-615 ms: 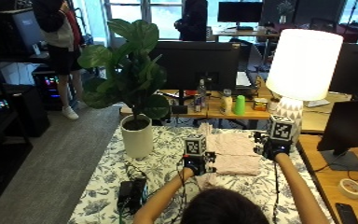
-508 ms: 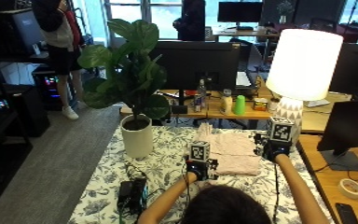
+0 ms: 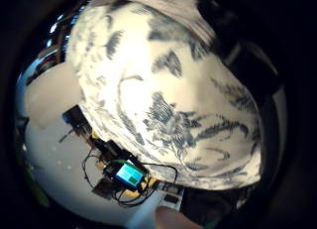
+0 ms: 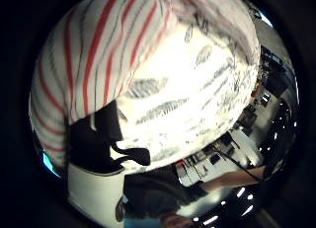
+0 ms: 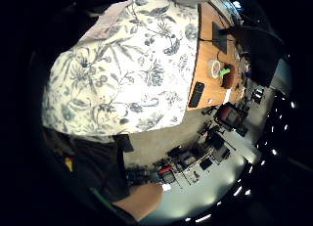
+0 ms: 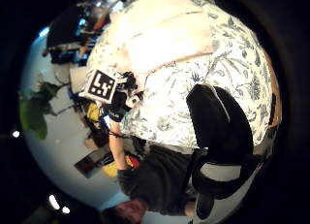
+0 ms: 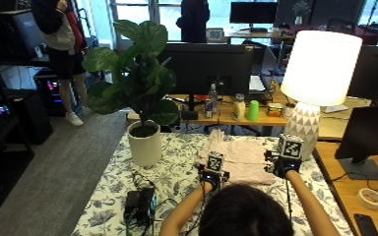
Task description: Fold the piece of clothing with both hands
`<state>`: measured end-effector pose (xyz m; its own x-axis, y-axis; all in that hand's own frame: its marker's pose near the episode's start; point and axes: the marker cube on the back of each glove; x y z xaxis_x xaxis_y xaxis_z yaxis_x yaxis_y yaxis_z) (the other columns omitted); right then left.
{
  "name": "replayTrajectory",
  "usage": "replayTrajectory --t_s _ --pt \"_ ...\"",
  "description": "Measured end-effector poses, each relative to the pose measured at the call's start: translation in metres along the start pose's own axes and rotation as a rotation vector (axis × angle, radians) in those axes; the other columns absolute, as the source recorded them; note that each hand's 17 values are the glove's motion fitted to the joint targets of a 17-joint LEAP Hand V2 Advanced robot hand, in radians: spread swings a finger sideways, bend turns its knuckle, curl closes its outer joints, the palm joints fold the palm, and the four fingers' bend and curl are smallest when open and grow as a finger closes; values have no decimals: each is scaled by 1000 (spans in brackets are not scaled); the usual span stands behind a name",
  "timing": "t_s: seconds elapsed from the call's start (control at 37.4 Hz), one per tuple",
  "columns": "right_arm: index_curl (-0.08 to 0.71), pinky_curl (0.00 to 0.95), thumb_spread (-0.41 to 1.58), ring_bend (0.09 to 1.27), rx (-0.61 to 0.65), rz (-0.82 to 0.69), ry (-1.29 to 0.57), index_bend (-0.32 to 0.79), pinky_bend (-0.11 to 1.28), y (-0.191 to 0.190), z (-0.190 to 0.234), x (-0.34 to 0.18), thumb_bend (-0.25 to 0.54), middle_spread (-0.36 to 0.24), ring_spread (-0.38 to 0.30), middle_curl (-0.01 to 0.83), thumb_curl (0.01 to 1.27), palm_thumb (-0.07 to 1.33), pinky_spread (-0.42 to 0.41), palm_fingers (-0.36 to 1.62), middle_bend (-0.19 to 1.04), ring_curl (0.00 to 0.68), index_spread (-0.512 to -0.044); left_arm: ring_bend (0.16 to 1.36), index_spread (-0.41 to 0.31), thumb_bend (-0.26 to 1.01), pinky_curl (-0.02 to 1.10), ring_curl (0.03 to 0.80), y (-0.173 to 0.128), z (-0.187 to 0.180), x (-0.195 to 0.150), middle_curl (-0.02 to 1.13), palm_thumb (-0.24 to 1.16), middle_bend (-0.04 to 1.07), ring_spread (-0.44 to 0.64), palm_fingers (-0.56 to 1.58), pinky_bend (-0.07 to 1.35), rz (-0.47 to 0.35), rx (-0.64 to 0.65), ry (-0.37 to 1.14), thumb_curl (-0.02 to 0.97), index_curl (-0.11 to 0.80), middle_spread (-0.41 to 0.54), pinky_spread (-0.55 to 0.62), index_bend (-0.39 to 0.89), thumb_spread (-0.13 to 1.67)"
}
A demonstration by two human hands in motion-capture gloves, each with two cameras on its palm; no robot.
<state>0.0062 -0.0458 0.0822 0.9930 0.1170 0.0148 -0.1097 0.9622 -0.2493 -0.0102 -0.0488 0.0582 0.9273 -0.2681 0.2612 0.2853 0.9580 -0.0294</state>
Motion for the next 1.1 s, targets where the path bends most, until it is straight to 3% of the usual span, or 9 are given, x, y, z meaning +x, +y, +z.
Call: replayTrajectory --t_s 0.05,0.16,0.24,0.35,0.43,0.59,0.78,0.94,1.1 --pt "153 286 1226 474 87 -139 3 119 553 -17 2 -7 287 13 96 250 149 537 218 361 223 246 -317 751 96 140 293 248 -1 -3 0 137 408 214 381 275 717 -7 16 -28 223 119 365 284 184 1046" --pt "162 295 1259 475 110 -199 7 119 553 -30 8 -18 275 13 97 267 160 548 220 356 223 256 -319 729 9 172 317 249 -3 -7 1 154 490 179 162 594 822 23 29 -74 256 145 189 -17 151 1121" --pt "169 301 1276 475 96 -217 10 119 554 -9 11 -31 265 12 97 279 166 554 221 353 220 263 -319 713 -25 178 330 264 -11 -11 3 177 525 160 79 618 823 56 76 -96 272 159 116 -114 119 1155" --pt "188 302 1296 476 35 -228 17 151 536 14 21 -48 289 1 85 291 188 629 220 385 210 270 -338 637 -135 246 330 264 -35 -19 -1 222 675 202 -133 1026 804 17 214 -158 318 230 -67 -302 250 1182" --pt "202 305 1307 467 39 -212 23 153 533 -5 32 -54 292 -10 79 297 197 658 215 393 198 274 -352 584 -183 258 341 282 -26 -20 -6 272 733 244 -224 1171 781 -29 68 -189 341 269 -137 -383 278 1179" --pt "230 305 1246 452 46 -200 75 173 498 -32 54 -67 281 -41 56 315 230 734 205 445 201 282 -363 589 -236 253 355 327 -26 -18 -2 327 773 228 -311 1223 748 109 7 -155 365 315 -209 -464 254 1205" --pt "274 294 1173 454 115 -218 107 180 429 -47 64 -80 246 -89 -22 347 260 794 141 646 234 294 -325 592 -262 275 372 361 -32 -23 -12 366 804 213 -348 1249 755 -16 112 -181 373 350 -252 -496 205 1315" --pt "301 310 1072 522 124 -247 85 166 456 -49 71 -86 263 -141 -143 382 320 933 -35 1023 272 330 -288 596 -268 288 383 384 -19 -27 -10 397 810 215 -361 1257 752 46 60 -192 368 375 -269 -506 174 1396" --pt "334 365 950 573 101 -232 96 146 535 -43 74 -84 258 -158 -197 417 396 1012 -199 1167 260 393 -273 615 -269 310 394 407 -2 -31 -1 426 808 216 -361 1238 752 201 -29 -196 356 390 -273 -497 159 1488"
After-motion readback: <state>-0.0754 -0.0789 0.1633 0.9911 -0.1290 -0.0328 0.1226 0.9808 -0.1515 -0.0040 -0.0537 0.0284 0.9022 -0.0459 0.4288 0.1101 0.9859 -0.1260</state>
